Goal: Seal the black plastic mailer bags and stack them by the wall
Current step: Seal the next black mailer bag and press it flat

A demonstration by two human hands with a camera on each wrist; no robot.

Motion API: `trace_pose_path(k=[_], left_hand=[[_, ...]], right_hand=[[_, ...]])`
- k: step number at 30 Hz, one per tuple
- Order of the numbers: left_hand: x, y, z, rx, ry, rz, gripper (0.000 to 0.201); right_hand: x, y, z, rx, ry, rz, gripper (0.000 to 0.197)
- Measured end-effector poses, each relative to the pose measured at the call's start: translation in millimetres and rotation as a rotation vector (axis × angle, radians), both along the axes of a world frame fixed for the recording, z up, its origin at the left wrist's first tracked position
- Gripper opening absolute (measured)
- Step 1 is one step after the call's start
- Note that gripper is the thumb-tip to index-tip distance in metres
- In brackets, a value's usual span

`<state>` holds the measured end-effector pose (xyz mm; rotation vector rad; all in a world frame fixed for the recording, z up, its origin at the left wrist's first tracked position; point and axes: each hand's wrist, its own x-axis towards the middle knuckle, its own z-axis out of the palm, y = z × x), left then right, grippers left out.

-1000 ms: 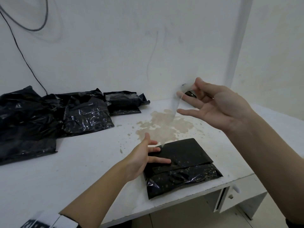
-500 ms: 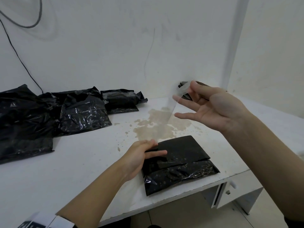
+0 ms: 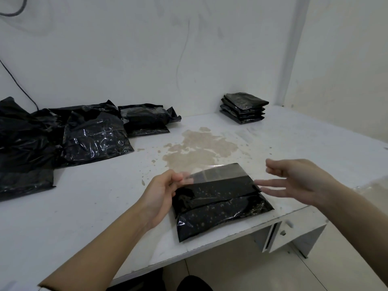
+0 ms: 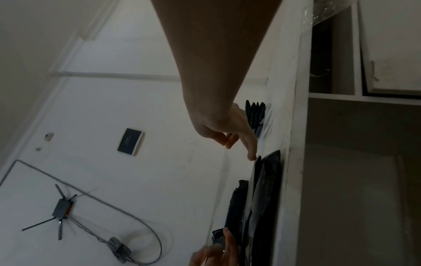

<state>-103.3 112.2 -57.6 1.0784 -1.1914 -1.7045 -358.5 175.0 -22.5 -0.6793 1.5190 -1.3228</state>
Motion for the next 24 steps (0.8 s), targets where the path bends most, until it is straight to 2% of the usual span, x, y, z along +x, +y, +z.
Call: trace_pose_path(k=[8, 13, 15, 20, 24], left_hand=[[9, 3, 0, -0.078, -0.027, -0.026, 0.031], [29, 8, -8, -0.207, -0.192, -0.045, 0.019], [34, 13, -9, -0.252, -0.297, -0.066, 0.016], [39, 21, -11, -0.361, -0.495, -0.108, 0.022], [39, 21, -12, -0.391, -0.551, -0.109, 0.024]], right_hand=[[3, -5, -5, 0.049, 0.079, 0.058, 0.017], [6, -7, -10, 0.063, 0.166, 0.088, 0.010], [6, -5, -15, 0.056, 0.199, 0.085, 0.013], [5, 0, -26, 0.034, 0.300, 0.073, 0.017], [3, 1, -31, 0.007, 0.357, 0.078, 0.017]])
